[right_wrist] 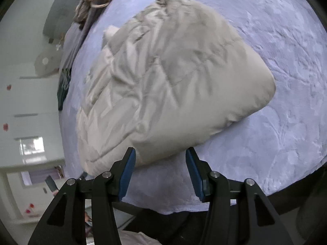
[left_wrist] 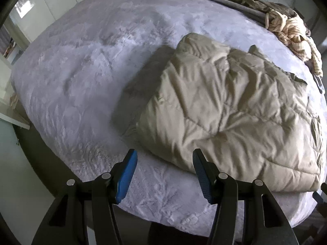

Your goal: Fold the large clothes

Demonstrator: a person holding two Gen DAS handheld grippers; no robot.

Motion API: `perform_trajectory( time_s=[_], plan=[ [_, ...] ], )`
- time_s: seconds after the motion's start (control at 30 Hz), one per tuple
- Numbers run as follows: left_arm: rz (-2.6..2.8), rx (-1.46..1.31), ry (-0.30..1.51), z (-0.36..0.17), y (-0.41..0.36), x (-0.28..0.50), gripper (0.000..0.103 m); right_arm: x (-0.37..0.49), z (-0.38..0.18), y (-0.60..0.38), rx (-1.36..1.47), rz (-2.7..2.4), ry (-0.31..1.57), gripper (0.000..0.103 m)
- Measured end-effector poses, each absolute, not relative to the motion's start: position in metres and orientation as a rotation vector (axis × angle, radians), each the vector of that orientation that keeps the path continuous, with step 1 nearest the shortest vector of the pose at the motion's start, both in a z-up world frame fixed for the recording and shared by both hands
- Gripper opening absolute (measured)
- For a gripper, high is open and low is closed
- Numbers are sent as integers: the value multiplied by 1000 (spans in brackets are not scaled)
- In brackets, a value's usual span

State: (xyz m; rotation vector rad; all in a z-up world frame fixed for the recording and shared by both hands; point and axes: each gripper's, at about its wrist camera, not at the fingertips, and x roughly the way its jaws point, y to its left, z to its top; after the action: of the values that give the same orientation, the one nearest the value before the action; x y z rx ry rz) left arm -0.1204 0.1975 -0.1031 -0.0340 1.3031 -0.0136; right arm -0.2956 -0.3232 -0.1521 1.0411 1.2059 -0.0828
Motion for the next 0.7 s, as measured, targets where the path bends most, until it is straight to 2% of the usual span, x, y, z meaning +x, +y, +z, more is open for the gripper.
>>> perform_trajectory(
  time_s=[0.2,0.6,0.63,0.67,0.7],
  plan=[
    [-80,4,1289,-89,189,-103,58,-289,-123,-300,944,-37,1159,66],
    [-215,82,1319,-91,196,-47,58,-217,-117,-234,908,-47,1170,66],
    [-226,84,1322,-93,197,-44,62,-214,-117,-229,901,-54,1176,66],
    [-234,84,1324,-95,198,-40,87,-209,-117,-224,895,-62,1185,66],
    [-238,83,1317,-96,199,-37,103,-206,-117,-219,891,-66,1194,66]
  ],
)
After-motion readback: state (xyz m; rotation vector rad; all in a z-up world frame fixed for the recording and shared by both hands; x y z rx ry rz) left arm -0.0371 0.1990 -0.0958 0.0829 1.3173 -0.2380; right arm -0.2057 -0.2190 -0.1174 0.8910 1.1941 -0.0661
